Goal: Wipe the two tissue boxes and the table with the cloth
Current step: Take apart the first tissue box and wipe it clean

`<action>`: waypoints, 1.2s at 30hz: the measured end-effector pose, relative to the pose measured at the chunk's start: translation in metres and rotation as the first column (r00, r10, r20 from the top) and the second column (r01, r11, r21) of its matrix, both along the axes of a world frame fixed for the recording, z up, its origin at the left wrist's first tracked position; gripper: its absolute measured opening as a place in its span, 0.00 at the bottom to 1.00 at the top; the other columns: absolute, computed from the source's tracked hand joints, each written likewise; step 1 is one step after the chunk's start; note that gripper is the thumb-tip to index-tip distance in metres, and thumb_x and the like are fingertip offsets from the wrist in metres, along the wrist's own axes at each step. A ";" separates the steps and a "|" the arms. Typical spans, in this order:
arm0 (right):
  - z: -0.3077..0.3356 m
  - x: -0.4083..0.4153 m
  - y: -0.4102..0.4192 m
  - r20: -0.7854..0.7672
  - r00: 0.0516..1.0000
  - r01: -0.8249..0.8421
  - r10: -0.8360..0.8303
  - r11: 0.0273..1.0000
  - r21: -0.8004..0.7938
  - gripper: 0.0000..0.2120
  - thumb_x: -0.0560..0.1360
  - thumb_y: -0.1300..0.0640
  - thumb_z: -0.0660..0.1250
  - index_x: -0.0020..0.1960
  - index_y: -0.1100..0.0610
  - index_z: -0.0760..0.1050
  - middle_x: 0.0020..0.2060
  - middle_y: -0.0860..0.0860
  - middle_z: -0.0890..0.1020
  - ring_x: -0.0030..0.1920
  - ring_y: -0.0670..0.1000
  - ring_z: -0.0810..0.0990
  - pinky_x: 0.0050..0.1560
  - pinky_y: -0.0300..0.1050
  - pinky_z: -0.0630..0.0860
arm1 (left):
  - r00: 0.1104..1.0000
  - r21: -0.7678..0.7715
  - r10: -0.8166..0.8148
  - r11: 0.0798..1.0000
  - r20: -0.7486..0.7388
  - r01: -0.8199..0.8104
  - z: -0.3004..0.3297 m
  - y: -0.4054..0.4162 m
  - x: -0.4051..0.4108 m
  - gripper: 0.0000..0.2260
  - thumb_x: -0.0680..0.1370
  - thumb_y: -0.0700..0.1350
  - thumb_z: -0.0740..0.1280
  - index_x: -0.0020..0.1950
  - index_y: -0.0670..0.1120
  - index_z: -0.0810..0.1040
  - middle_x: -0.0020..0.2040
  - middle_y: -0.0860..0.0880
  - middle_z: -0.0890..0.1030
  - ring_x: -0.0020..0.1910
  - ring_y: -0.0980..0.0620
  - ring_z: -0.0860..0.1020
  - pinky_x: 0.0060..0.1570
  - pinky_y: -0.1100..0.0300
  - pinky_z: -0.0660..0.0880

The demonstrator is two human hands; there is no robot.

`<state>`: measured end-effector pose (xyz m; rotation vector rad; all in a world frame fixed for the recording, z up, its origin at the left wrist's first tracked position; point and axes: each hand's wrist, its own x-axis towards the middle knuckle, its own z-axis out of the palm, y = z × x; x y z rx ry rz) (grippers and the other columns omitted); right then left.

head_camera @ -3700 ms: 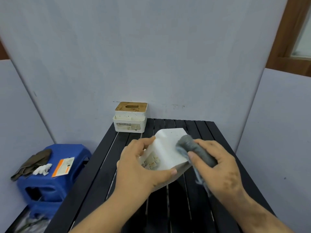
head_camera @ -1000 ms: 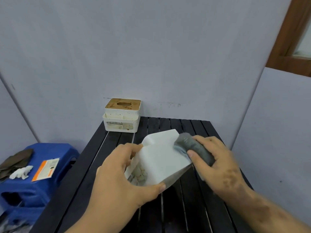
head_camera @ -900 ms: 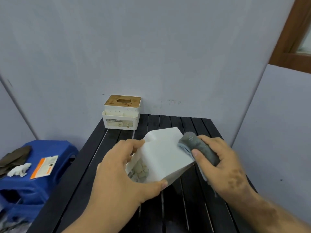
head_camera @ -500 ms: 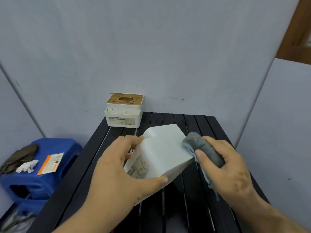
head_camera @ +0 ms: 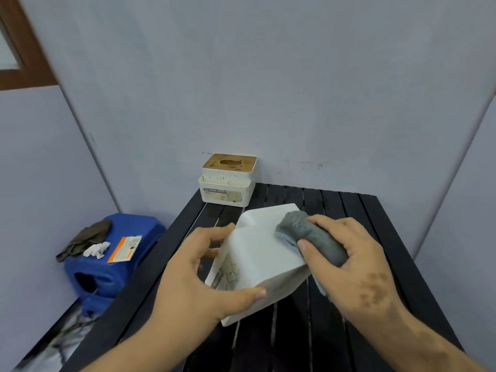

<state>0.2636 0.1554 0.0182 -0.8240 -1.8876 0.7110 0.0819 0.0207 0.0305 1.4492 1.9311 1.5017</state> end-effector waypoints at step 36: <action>0.014 -0.020 0.003 -0.083 0.996 0.020 -0.018 0.999 0.025 0.13 0.74 0.55 0.75 0.54 0.40 0.83 0.47 0.45 0.80 0.49 0.44 0.81 0.49 0.36 0.78 | 0.992 -0.040 -0.127 0.991 -0.025 0.126 -0.004 0.013 -0.007 0.37 0.53 0.47 0.87 0.58 0.63 0.78 0.58 0.56 0.79 0.57 0.66 0.74 0.45 0.82 0.67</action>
